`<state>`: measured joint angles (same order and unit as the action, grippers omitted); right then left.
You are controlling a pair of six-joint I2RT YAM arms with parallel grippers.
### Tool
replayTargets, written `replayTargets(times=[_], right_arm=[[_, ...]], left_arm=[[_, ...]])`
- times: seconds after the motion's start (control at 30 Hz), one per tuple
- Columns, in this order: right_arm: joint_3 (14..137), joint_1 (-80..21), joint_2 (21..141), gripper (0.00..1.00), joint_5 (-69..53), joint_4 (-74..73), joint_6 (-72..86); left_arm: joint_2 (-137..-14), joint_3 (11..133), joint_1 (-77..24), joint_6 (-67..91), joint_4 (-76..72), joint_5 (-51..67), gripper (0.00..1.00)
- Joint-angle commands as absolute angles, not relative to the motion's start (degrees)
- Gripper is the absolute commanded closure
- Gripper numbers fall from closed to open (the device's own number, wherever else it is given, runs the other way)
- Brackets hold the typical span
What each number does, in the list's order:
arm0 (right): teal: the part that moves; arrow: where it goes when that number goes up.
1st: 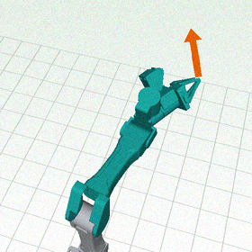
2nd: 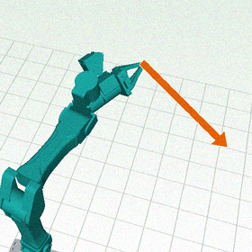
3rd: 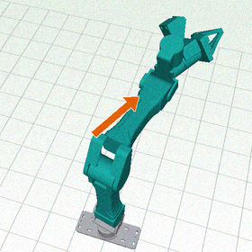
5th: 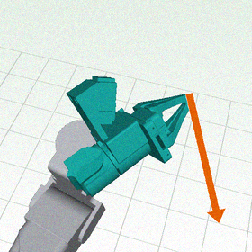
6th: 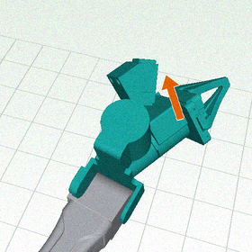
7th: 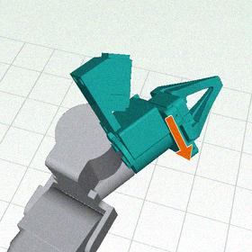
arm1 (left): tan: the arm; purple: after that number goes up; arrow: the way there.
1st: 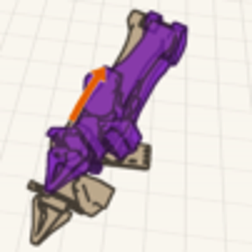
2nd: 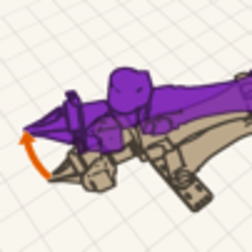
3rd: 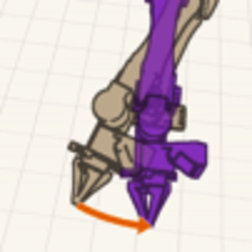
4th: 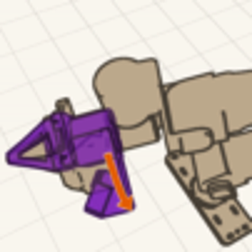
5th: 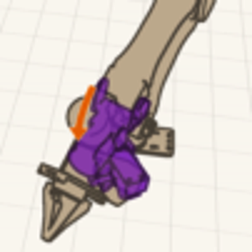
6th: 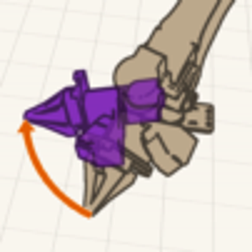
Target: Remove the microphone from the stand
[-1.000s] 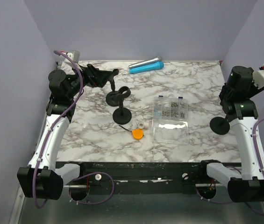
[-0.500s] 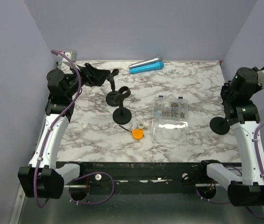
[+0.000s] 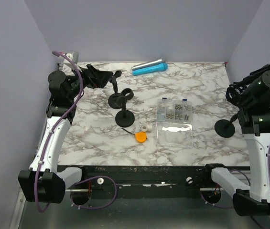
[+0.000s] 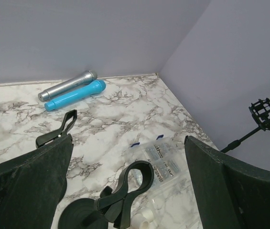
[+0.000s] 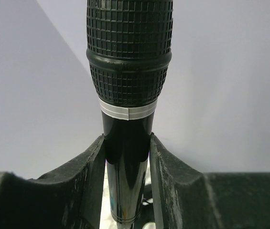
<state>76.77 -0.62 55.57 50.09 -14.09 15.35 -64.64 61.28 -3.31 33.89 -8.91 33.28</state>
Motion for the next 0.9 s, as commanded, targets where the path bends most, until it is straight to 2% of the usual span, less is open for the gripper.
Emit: replayTargets(times=[0.0, 0.27, 0.37, 0.53, 0.87], right_arm=[[82.99, -0.32, 56.87, 0.96, 41.57, -11.69, 17.07], [89.74, -0.47, 65.31, 0.99, 24.87, -15.88, 31.57], [89.07, -5.37, 68.69, 0.99, 26.82, -15.62, 34.68], [87.41, -19.86, 75.83, 0.99, 36.24, -10.09, 32.67], [86.94, -26.75, 92.97, 0.99, 39.53, -9.30, 52.82]], left_arm=[[-64.74, 62.14, -2.91, 34.01, -9.93, 34.37, 0.02], [-64.43, 62.30, -2.96, 33.34, -9.36, 33.93, 0.01], [-64.38, 62.40, -2.93, 33.22, -9.14, 33.89, 0.01], [-64.40, 62.57, -2.86, 33.04, -8.88, 33.92, 0.01], [-64.42, 62.67, -1.34, 33.88, -9.02, 34.39, 0.01]])
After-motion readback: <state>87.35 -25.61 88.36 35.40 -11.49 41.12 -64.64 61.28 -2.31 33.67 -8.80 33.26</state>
